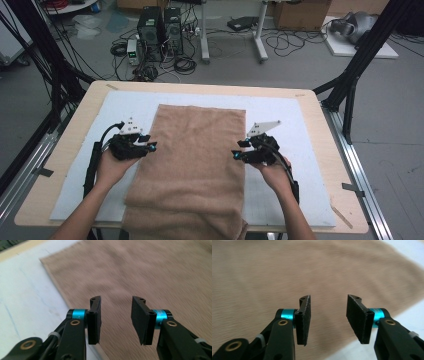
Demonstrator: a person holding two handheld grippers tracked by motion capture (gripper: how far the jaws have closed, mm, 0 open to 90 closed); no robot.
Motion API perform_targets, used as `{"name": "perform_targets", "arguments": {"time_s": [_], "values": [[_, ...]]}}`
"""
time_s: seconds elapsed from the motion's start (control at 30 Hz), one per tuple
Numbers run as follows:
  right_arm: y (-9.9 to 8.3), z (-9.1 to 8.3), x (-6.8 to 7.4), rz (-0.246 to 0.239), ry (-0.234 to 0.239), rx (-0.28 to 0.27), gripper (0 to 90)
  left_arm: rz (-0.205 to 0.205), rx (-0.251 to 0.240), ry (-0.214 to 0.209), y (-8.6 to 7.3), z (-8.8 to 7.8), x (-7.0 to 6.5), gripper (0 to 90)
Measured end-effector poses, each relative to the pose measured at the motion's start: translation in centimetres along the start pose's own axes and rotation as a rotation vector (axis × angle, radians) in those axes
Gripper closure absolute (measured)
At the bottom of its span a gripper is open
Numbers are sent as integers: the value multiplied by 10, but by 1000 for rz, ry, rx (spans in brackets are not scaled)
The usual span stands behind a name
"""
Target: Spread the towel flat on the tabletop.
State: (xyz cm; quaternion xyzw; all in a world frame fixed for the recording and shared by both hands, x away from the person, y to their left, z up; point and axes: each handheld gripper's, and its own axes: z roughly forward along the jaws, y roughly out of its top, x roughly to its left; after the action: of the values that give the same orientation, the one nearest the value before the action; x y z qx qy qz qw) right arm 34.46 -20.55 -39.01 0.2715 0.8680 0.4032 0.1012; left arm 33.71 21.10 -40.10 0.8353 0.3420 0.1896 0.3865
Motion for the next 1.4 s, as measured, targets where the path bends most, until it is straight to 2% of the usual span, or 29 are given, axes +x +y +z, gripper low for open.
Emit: {"name": "perform_targets", "arguments": {"time_s": [0.03, 0.07, 0.17, 0.3, 0.37, 0.4, 0.47, 0.5, 0.53, 0.6, 0.67, 0.77, 0.8, 0.9, 0.97, 1.0, 1.03, 1.07, 1.17, 1.23, 1.37, 1.4], "values": [[-6, 1, 6, -7, 15, 5, 530, 9, 11, -11, -6, -3, -5, 575], [-12, 1, 12, -28, 17, 34, 524, 14, 19, -14, -9, -4, -9, 561], [-28, 2, 23, -18, 54, 37, 515, 36, 35, -34, -26, -8, -20, 539], [-45, 4, 30, -10, 83, 58, 505, 43, 91, -77, -46, -6, -25, 529], [-51, 10, 30, -5, 79, 84, 506, 35, 78, -96, -52, -5, -25, 563], [-53, 15, 29, 0, 79, 95, 532, 31, 78, -97, -52, -4, -24, 611], [-54, 18, 28, -23, 62, 79, 696, 39, 71, -101, -50, -2, -24, 750], [-54, 19, 25, -16, 85, 74, 758, 44, 73, -101, -48, -1, -24, 794], [-53, 20, 23, -2, 98, 74, 804, 41, 75, -101, -46, 1, -24, 833], [-50, 19, 20, -6, 105, 85, 837, 34, 76, -97, -42, 3, -23, 858], [-43, 16, 19, -27, 89, 91, 839, 40, 54, -68, -36, 4, -22, 862], [-31, 6, 12, -41, 40, 67, 839, 10, -6, -36, -22, 5, -15, 863], [-28, 3, 9, -39, 23, 66, 839, -4, -35, -21, -15, 5, -11, 862], [-17, -3, -5, -25, -36, 45, 839, -31, -75, 24, 3, 11, -1, 861], [-9, -1, -17, -7, -88, 40, 834, -45, -94, 69, 13, 18, 4, 849], [-7, 1, -21, -6, -109, 40, 817, -54, -94, 118, 18, 23, 7, 822], [-4, 5, -26, 8, -144, 49, 781, -67, -85, 122, 21, 24, 10, 741], [-3, 6, -29, 21, -150, 56, 758, -90, -78, 111, 23, 25, 14, 692], [-3, 0, -30, 31, -139, 39, 676, -90, -101, 77, 21, 12, 18, 658], [-5, -7, -22, 17, -88, 15, 634, -57, -96, 56, 16, 2, 14, 627], [-16, -20, 6, -29, 2, -13, 587, 6, -90, 10, -1, -17, -3, 589], [-20, -22, 14, -47, 11, -11, 582, 17, -84, -7, -6, -21, -9, 586]]}}
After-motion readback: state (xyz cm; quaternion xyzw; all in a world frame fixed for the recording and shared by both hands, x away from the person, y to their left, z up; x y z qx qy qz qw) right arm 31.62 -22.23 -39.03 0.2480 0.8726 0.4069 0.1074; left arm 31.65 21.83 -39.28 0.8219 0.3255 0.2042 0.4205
